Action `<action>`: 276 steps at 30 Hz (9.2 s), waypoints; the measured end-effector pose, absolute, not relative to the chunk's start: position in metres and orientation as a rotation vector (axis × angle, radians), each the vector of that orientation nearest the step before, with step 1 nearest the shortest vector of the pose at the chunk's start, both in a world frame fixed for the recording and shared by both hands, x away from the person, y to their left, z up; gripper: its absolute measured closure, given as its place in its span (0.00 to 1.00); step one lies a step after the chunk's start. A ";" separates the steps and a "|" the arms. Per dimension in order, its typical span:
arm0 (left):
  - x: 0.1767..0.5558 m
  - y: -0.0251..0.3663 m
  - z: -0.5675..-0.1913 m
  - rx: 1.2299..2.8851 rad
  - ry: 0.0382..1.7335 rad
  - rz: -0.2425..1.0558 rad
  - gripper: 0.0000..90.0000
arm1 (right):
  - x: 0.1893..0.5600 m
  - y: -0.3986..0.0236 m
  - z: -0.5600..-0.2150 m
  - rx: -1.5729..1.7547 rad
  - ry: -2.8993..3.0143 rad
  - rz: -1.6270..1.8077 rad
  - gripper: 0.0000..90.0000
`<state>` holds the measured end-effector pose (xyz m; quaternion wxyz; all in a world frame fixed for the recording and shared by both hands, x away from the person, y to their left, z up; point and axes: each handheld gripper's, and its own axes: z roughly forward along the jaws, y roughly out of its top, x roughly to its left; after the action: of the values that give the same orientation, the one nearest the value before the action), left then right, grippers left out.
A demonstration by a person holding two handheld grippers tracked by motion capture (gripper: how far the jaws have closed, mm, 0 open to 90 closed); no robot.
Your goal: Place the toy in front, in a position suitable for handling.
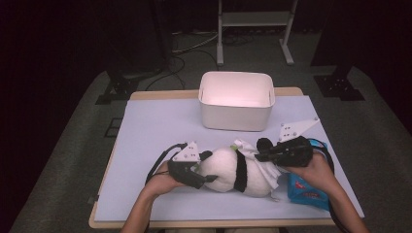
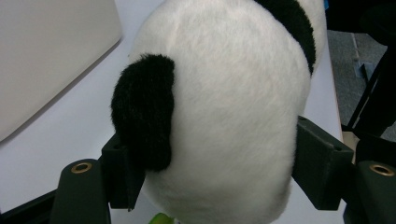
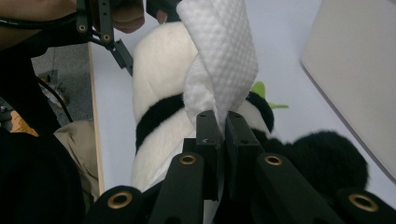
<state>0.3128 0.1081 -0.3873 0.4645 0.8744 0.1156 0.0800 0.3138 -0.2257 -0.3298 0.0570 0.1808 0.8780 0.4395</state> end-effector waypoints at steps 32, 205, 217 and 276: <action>0.304 0.099 -0.366 2.126 0.238 0.230 0.35 | 0.321 -0.208 -0.321 0.516 2.717 1.240 0.94; 0.327 0.094 -0.330 2.103 0.267 0.173 0.31 | 0.320 -0.246 -0.353 0.609 2.589 1.656 0.94; 0.327 0.092 -0.326 2.109 0.267 0.160 0.31 | 0.318 -0.248 -0.335 0.569 2.567 1.633 0.94; 0.331 0.080 -0.339 2.075 0.280 0.102 0.16 | 0.319 -0.239 -0.310 0.504 2.617 1.497 0.94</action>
<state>0.3310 0.0799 -0.3393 0.4993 0.8576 0.1158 0.0421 0.3189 -0.2391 -0.3102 0.0424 0.1648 0.8553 0.4894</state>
